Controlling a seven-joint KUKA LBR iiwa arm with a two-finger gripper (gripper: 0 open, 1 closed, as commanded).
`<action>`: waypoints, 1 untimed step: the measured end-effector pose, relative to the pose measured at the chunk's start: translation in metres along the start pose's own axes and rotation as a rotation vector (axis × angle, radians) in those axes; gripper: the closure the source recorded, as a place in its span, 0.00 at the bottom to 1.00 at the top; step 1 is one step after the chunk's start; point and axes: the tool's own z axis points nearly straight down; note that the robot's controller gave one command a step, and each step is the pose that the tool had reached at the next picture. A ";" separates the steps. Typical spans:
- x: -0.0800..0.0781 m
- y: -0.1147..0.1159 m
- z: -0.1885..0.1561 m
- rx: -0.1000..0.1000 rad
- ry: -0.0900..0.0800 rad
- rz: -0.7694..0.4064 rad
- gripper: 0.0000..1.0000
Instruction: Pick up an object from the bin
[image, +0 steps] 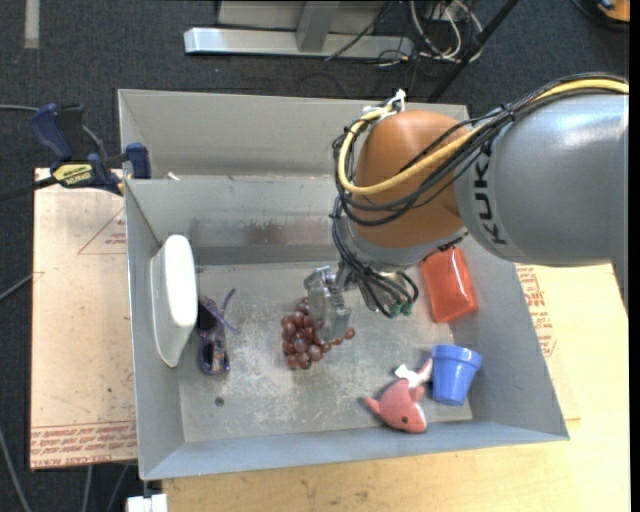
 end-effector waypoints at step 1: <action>0.000 0.000 0.000 0.000 0.000 0.000 1.00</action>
Offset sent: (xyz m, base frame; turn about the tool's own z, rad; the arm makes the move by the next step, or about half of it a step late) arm 0.0047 0.0054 0.1588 -0.1465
